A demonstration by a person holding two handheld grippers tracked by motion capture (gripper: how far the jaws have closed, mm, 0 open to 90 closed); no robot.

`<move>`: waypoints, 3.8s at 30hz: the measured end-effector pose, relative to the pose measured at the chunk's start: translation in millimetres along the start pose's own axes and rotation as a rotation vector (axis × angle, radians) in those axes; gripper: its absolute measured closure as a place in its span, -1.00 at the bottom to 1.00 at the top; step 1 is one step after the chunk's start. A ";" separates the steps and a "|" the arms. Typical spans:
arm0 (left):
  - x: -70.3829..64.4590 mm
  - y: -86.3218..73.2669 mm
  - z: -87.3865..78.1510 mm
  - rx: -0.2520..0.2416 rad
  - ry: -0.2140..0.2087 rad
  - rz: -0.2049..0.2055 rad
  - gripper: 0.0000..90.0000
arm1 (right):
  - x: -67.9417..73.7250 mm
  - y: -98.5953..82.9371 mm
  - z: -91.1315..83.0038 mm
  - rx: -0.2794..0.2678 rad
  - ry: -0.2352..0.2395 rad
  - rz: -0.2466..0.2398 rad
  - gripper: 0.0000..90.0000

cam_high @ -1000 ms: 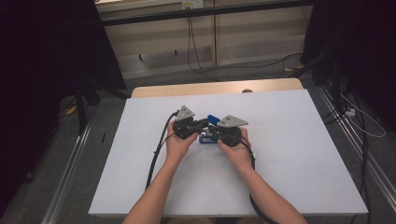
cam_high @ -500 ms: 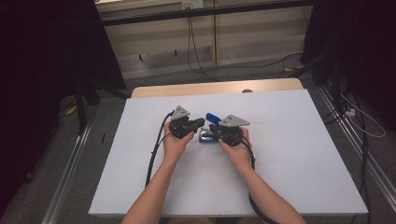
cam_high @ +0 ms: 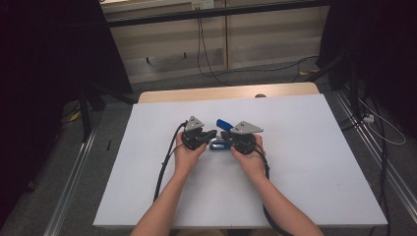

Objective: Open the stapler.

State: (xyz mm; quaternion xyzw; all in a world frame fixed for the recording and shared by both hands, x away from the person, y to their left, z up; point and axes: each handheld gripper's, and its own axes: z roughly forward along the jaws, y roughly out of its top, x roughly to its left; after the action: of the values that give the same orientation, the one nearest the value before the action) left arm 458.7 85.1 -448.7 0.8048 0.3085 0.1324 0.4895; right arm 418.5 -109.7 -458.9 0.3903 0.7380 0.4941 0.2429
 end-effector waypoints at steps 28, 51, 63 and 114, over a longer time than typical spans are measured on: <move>-0.5 -11.1 2.8 0.010 -0.003 0.015 1.00 | 5.2 12.0 -11.0 -0.041 -0.073 -0.013 1.00; -6.2 -9.1 3.1 0.036 0.025 0.072 1.00 | -7.0 15.1 -32.5 -0.003 -0.176 -0.024 1.00; -5.2 -9.6 3.0 0.034 0.017 0.070 1.00 | -12.6 14.3 -34.7 0.035 -0.217 -0.062 1.00; 2.1 6.2 -45.2 -0.012 0.007 -0.069 -0.37 | -51.1 -6.1 -89.4 0.136 -0.203 0.055 0.32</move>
State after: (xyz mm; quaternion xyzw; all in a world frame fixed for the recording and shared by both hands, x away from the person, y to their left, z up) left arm 439.3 116.2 -421.6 0.7903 0.3368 0.1201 0.4976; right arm 379.5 -200.9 -430.7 0.4741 0.7304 0.4073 0.2755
